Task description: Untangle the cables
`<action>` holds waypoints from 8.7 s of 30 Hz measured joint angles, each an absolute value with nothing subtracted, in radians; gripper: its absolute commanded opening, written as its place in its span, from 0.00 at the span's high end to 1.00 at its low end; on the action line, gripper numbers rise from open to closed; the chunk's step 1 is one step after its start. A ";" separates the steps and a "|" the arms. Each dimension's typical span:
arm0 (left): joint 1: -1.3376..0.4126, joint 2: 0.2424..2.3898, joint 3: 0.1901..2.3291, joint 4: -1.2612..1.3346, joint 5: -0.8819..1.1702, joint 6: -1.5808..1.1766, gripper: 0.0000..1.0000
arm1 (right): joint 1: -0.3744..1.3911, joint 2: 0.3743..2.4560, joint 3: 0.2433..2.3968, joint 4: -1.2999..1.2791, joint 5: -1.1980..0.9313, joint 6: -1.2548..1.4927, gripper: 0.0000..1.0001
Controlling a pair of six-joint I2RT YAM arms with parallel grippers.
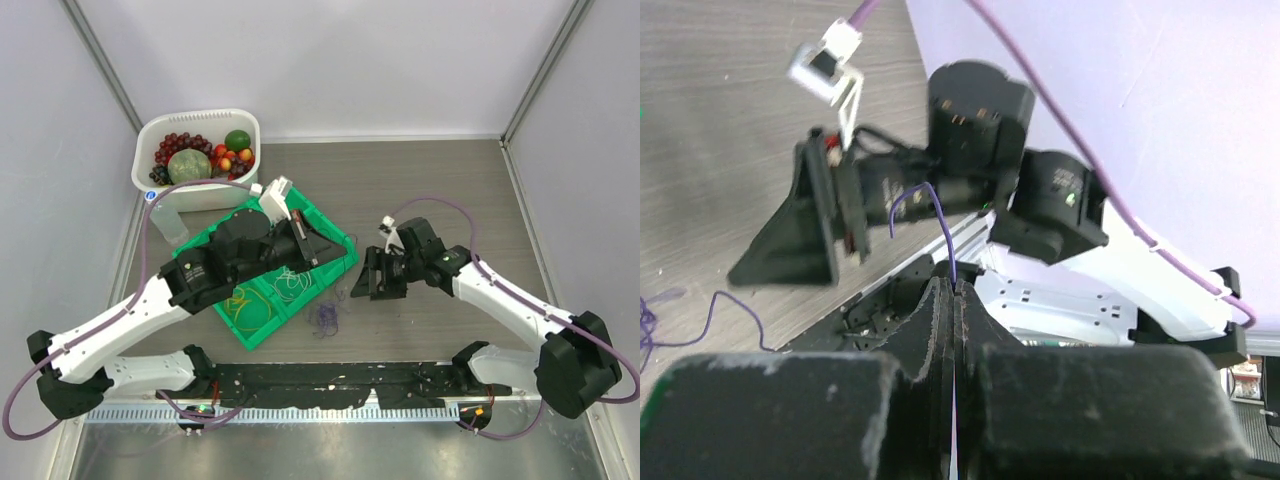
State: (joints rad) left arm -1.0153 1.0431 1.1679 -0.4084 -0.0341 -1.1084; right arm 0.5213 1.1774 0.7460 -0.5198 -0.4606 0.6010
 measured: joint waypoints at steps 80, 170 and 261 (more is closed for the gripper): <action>-0.955 1.281 1.971 -0.392 0.057 -1.126 1.00 | 0.731 1.034 0.984 -0.015 -0.478 0.851 0.37; -0.922 1.111 1.364 -0.481 0.075 -0.428 0.48 | 0.701 1.122 1.373 -0.441 -0.342 0.629 0.99; -0.443 1.560 1.774 -0.544 -0.309 -0.528 1.00 | 0.343 1.180 1.243 -0.844 -0.165 0.540 0.29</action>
State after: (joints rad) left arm -0.4427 1.5600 1.7744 -0.5442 -0.3088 -0.5278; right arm 0.3428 1.1805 1.2430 -0.8444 -0.1646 0.5396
